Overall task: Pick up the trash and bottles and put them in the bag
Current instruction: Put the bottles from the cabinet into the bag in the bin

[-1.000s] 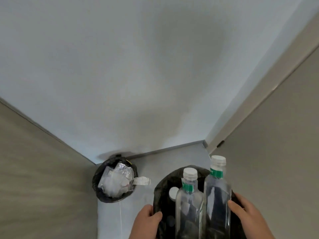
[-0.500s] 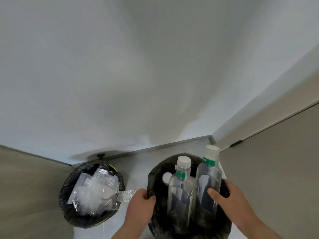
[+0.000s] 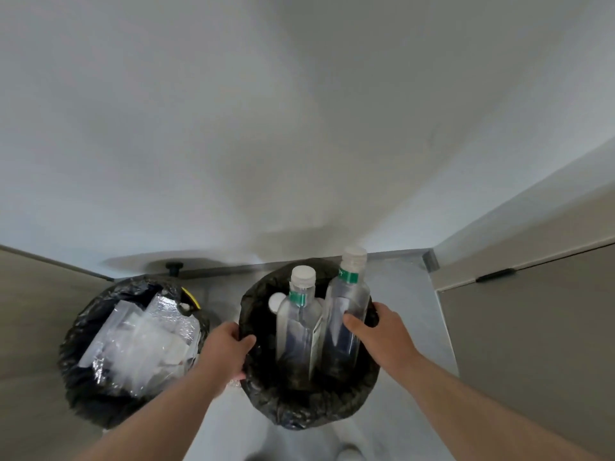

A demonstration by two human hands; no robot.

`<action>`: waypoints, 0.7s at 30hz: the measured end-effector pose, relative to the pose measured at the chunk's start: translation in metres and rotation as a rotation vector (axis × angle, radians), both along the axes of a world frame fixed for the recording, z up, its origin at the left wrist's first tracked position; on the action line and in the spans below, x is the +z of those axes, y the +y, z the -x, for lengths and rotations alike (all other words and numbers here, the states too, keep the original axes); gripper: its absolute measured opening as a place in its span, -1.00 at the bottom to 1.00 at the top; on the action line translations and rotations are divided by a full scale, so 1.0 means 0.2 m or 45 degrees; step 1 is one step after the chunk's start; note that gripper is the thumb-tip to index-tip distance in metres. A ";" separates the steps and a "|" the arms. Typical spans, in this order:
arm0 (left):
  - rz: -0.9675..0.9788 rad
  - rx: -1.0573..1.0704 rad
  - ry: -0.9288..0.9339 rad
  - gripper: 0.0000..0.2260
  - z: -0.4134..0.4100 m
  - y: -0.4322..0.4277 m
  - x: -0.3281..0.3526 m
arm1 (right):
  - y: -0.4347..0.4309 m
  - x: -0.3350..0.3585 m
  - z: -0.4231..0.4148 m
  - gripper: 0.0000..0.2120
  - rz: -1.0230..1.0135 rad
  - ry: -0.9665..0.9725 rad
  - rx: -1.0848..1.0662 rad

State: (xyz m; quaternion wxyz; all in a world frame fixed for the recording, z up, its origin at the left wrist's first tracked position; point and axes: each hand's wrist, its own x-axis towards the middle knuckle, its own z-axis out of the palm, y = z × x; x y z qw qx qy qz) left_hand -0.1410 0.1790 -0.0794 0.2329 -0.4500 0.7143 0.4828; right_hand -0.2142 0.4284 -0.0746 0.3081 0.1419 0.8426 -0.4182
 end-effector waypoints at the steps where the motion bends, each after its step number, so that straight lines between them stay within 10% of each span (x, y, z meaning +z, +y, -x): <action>1: 0.015 0.002 0.002 -0.91 0.01 -0.01 -0.03 | -0.01 -0.03 0.02 -0.50 -0.021 -0.006 0.027; 21: 0.133 -0.111 0.038 -0.84 0.04 -0.11 -0.31 | -0.09 -0.21 0.10 -0.38 -0.047 -0.191 0.103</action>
